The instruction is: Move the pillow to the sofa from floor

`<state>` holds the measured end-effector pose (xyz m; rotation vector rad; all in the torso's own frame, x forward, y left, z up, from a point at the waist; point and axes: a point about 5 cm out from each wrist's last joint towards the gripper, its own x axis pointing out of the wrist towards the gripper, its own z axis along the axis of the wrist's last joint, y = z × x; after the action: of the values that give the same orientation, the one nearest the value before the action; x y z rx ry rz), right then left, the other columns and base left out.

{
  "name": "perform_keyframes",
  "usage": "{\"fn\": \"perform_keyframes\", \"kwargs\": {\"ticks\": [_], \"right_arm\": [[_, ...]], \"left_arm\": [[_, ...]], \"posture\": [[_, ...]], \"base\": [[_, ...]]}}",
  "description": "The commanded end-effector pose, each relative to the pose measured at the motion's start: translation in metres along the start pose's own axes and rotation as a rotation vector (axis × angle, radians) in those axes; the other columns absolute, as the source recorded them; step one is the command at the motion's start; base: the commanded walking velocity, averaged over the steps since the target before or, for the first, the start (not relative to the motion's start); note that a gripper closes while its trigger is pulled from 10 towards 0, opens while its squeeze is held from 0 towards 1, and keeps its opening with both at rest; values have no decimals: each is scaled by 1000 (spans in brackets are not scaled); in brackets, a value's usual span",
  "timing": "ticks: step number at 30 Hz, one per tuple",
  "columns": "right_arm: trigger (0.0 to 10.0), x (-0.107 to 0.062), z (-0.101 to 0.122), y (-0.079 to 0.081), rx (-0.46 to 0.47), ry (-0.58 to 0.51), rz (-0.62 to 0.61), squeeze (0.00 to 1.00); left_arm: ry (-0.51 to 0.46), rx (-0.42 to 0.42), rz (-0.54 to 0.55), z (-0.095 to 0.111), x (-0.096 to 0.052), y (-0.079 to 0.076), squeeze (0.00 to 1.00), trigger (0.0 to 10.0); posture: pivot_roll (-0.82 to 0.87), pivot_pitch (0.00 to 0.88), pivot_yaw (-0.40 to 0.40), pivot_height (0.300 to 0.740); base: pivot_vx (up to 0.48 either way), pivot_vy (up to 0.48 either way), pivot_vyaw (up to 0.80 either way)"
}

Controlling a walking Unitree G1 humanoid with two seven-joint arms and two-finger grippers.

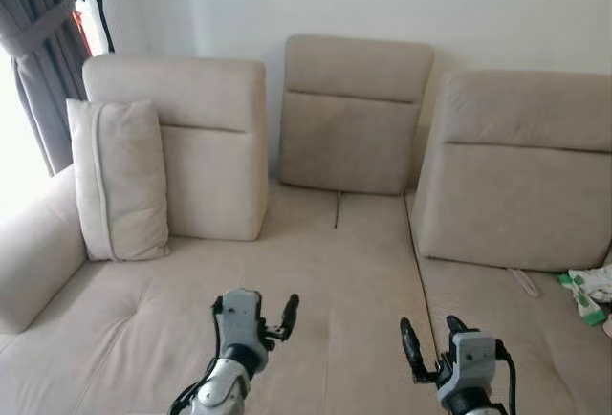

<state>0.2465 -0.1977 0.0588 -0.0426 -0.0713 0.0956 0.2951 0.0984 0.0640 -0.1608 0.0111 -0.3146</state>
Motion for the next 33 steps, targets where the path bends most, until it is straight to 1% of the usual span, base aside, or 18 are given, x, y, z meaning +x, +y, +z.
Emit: {"fn": "perform_keyframes", "kwargs": {"ticks": [1,2,3,4,13,24,33], "right_arm": [[10000,-3,0,1,7,-8,11,0],[10000,-4,1,2,9,-7,16,0],[10000,-4,1,2,9,-7,16,0],[10000,-4,1,3,8,-6,22,0],[10000,-4,3,6,5,7,31,0],[10000,-4,4,7,4,17,31,0],[10000,-4,3,8,9,29,30,0]], "left_arm": [[0,6,-5,-1,-6,2,0,10000],[-4,17,-9,0,-9,3,0,10000],[-4,17,-9,0,-9,3,0,10000],[-4,37,-12,0,-11,4,0,10000],[14,71,10,-1,-15,11,0,10000],[13,82,0,1,-17,7,0,10000],[22,88,-7,1,-18,6,0,10000]], "posture": [[117,0,13,740],[119,0,13,740],[119,0,13,740],[122,0,13,740],[127,0,9,740],[124,0,7,740],[120,0,11,740]], "base": [[0,0,0],[0,0,0],[0,0,0],[0,0,0],[0,0,0],[0,0,0],[-259,0,0]]}}
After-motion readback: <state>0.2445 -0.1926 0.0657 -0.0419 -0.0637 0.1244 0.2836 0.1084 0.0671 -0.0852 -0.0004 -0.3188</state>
